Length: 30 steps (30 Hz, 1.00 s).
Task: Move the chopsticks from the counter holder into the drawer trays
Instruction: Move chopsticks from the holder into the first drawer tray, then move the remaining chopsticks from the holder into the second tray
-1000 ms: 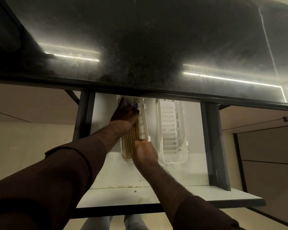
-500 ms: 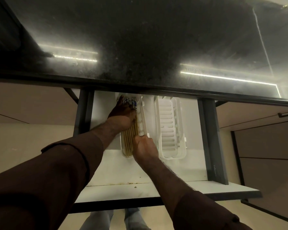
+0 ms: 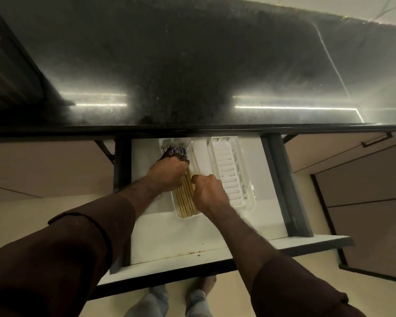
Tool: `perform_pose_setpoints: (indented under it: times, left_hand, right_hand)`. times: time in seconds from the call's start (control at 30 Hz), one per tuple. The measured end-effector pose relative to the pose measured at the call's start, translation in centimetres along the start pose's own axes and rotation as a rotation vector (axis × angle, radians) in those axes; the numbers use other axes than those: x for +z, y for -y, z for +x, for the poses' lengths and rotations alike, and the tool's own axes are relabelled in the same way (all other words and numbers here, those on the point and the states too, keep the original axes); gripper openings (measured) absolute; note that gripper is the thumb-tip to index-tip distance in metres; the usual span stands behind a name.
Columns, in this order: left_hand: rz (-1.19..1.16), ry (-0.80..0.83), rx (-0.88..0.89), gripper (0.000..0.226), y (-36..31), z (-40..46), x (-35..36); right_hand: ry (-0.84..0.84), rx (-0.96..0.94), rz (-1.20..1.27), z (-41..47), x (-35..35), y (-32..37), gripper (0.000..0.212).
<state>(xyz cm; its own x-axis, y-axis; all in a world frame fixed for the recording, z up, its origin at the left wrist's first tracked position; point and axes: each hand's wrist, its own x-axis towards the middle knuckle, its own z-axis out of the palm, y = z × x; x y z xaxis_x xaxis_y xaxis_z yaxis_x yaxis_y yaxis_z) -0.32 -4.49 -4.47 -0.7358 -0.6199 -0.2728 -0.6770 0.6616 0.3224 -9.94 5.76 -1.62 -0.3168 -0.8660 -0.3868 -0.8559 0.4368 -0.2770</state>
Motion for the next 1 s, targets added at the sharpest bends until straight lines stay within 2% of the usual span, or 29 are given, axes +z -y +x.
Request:
perform_pose_setpoints:
  times: [0.2, 0.43, 0.77, 1.0]
  left_hand:
    - [0.037, -0.116, 0.148, 0.022, -0.4, -2.5, -1.9]
    - [0.002, -0.207, 0.178, 0.024, -1.8, -6.8, -4.9]
    - [-0.107, -0.333, 0.011, 0.032, -5.4, -16.1, -8.9]
    - [-0.017, -0.508, 0.001, 0.03, -5.2, -22.9, -13.1]
  right_hand:
    - [-0.093, 0.007, 0.069, -2.4, -2.5, 0.7, 0.031]
    - [-0.194, -0.06, 0.07, -5.6, -4.7, 1.6, 0.026]
    - [-0.352, -0.177, 0.097, -13.3, -7.8, 4.7, 0.026]
    - [-0.438, -0.295, 0.034, -17.2, -10.1, 9.5, 0.02]
